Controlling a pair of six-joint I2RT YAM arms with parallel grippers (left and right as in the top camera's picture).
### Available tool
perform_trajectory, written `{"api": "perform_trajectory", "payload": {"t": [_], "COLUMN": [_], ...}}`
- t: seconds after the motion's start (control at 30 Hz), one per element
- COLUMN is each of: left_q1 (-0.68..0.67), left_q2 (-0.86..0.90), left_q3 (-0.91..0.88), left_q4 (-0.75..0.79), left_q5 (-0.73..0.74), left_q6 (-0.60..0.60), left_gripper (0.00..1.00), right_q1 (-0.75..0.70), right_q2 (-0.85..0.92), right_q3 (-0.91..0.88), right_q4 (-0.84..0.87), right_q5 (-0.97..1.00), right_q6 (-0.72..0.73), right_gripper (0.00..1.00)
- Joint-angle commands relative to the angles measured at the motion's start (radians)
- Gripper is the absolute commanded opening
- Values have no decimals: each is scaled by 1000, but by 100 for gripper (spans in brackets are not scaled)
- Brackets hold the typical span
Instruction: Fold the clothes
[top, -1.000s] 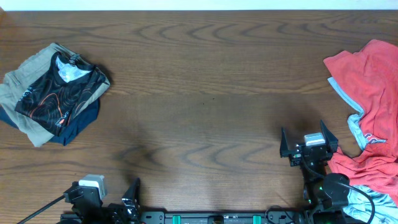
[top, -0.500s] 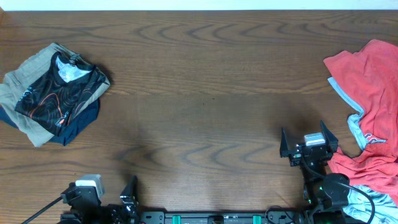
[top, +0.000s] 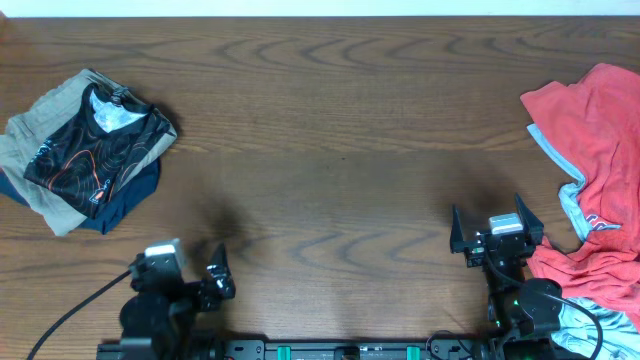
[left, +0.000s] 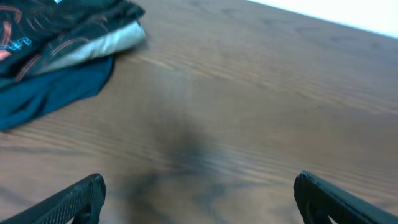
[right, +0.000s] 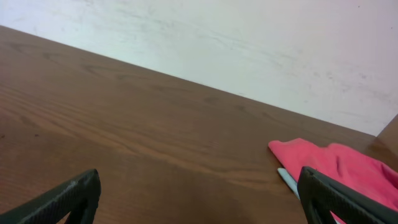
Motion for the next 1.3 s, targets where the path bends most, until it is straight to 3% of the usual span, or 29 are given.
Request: {"api": "perform_trajectory", "payload": {"t": [0.0,0.3,0.47,0.6,0.8,1.27], "left_q1": [6,4,3,2,2,2], "left_q2": [-10,-10,-10,-10,-10,-8], "left_q3": [-84,-334,-435,-435,-435,-435], "left_q4": [81,560,829,800,787,787], "left_q5": [-12,2,64,61,57,56], "left_q6": [30,137,281,346,273,273], "left_gripper": [98,98,98,98,98,98], "right_q1": [-8,-8,-8,-8,-8,-8], "right_q2": [-5,-5,-5,-5,-5,-5], "right_q3": [-6,-6,-6,-6,-6,-6], "right_q4": [2,2,2,2,2,2], "right_q5": [3,3,3,3,3,3], "right_q6": [-11,-11,-11,-11,-11,-11], "right_gripper": [99,99,99,99,99,99]}}
